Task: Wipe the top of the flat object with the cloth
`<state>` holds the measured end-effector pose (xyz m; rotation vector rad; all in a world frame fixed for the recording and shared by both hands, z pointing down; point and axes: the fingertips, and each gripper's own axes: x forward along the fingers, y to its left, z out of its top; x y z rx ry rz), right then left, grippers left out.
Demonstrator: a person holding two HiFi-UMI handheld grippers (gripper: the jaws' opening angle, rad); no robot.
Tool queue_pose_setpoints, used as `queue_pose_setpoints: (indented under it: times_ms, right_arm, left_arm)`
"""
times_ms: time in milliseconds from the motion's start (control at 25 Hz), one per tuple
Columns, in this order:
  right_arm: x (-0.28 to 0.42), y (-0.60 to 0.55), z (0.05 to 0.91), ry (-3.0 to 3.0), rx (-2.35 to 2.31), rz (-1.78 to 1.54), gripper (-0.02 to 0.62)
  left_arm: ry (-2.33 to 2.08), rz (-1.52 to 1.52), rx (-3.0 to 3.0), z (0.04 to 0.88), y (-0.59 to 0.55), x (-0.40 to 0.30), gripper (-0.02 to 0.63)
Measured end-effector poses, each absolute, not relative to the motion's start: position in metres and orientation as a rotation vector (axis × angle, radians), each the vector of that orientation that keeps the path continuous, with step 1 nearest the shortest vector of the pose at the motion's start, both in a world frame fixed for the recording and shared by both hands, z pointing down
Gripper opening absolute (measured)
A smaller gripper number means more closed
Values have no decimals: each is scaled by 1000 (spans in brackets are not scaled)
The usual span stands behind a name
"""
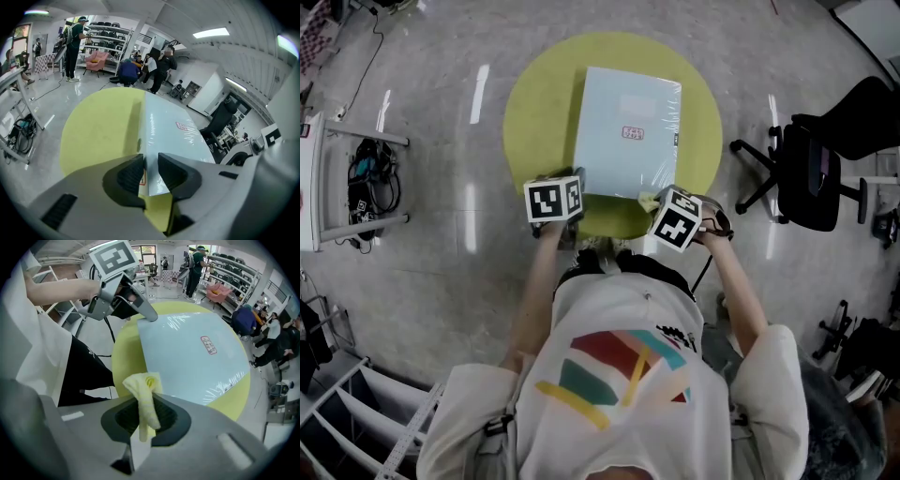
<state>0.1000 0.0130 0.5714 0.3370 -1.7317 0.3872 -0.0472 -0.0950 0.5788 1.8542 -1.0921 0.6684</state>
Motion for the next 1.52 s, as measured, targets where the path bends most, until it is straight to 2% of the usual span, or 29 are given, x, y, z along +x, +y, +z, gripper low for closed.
queue_pose_setpoints:
  times_ms: [320,560,1080,1280,1520]
  right_arm:
    - [91,45,589,-1734,292,370,28]
    - [96,34,568,-1756,340,339,28]
    - [133,-153,463,-1752,616,-2,28]
    - [125,-211,461,-1785,634,-8,28]
    - [115,-273,498,-1738,606,-81,26]
  left_arm:
    - [-1089,669,1854,579,-94,-48,104]
    - [-1089,681,1854,581,-94,-48,104]
    - [-1081,681,1847,583,-94,-48,104]
    - [-1081,685,1849,582,-93,-48,104]
    - [-1074,700,1838,581,-91,-49,104]
